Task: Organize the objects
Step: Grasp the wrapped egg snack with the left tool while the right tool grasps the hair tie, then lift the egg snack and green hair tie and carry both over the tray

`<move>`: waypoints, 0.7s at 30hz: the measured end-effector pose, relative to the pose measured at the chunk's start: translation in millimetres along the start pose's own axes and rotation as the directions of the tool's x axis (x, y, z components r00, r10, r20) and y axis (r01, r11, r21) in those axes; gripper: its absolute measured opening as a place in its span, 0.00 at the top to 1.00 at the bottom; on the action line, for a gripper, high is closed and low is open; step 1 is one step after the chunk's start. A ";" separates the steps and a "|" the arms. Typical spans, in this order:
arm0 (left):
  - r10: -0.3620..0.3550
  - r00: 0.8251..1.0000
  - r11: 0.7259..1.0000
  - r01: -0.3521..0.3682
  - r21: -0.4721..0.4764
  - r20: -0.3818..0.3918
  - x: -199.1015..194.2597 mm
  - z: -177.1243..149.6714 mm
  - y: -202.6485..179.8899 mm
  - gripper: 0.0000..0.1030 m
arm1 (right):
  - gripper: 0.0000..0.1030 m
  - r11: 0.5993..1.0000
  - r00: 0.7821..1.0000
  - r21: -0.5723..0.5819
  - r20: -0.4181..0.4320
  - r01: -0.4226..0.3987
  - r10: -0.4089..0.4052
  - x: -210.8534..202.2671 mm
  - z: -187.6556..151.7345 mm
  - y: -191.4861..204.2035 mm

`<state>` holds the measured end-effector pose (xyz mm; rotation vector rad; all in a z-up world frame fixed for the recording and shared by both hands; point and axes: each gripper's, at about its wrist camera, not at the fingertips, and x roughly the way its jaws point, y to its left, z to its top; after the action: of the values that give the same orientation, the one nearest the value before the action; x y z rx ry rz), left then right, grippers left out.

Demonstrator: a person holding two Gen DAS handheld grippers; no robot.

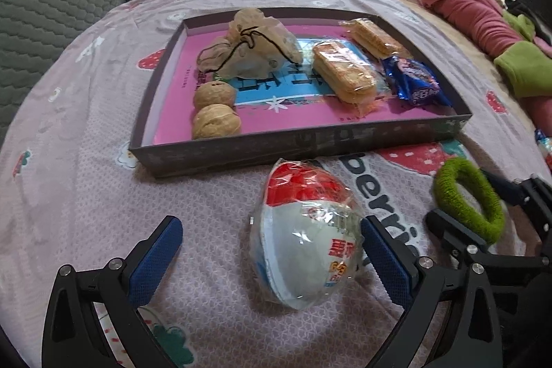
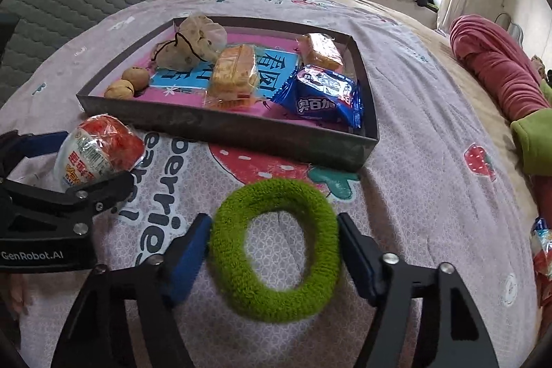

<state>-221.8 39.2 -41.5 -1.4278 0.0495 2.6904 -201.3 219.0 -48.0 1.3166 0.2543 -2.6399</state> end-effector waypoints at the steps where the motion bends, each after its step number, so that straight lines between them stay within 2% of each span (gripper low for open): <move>1: -0.014 1.000 1.000 0.014 0.003 0.001 -0.1 -0.7 -0.7 0.10 | 0.37 1.000 1.000 0.012 0.001 -0.014 0.014 0.2 -0.2 -1.5; 3: -0.031 1.000 0.999 0.031 0.008 0.001 0.0 -2.3 -2.4 0.32 | 0.48 0.999 1.000 0.031 0.015 -0.025 0.024 -1.9 -1.3 -4.2; 4: -0.040 0.999 0.999 0.040 0.013 0.002 0.1 -3.4 -3.8 0.50 | 0.52 0.999 0.999 0.037 0.022 -0.026 0.025 -3.3 -1.7 -5.5; 6: -0.048 0.999 0.999 0.048 0.024 0.001 0.7 -4.7 -5.8 0.50 | 0.62 0.999 0.999 0.044 0.030 -0.027 0.025 -5.6 -1.6 -6.3; 9: -0.077 0.997 0.997 0.076 0.018 0.012 -0.7 -5.9 -4.5 0.51 | 0.66 0.998 0.999 0.051 0.039 -0.036 0.034 -7.3 -2.0 -7.4; 12: -0.076 0.997 0.997 0.076 0.014 0.016 -2.6 -6.1 -2.9 0.51 | 0.70 0.996 0.997 0.067 0.049 -0.056 0.053 -10.9 -2.6 -10.9; 16: -0.062 0.998 0.998 0.061 0.024 0.026 -9.7 -5.5 -5.0 0.50 | 0.72 0.987 0.991 0.103 0.070 -0.125 0.118 -18.9 -1.3 -15.9; 21: -0.056 0.997 0.998 0.055 0.027 0.050 -24.6 -2.6 -5.9 0.50 | 0.73 0.985 0.986 0.095 0.096 -0.143 0.133 -33.3 2.1 -10.1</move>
<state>-205.3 43.1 -22.5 -1.3327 0.0394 2.6698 -185.6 231.1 -19.4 1.1937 0.0156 -2.6159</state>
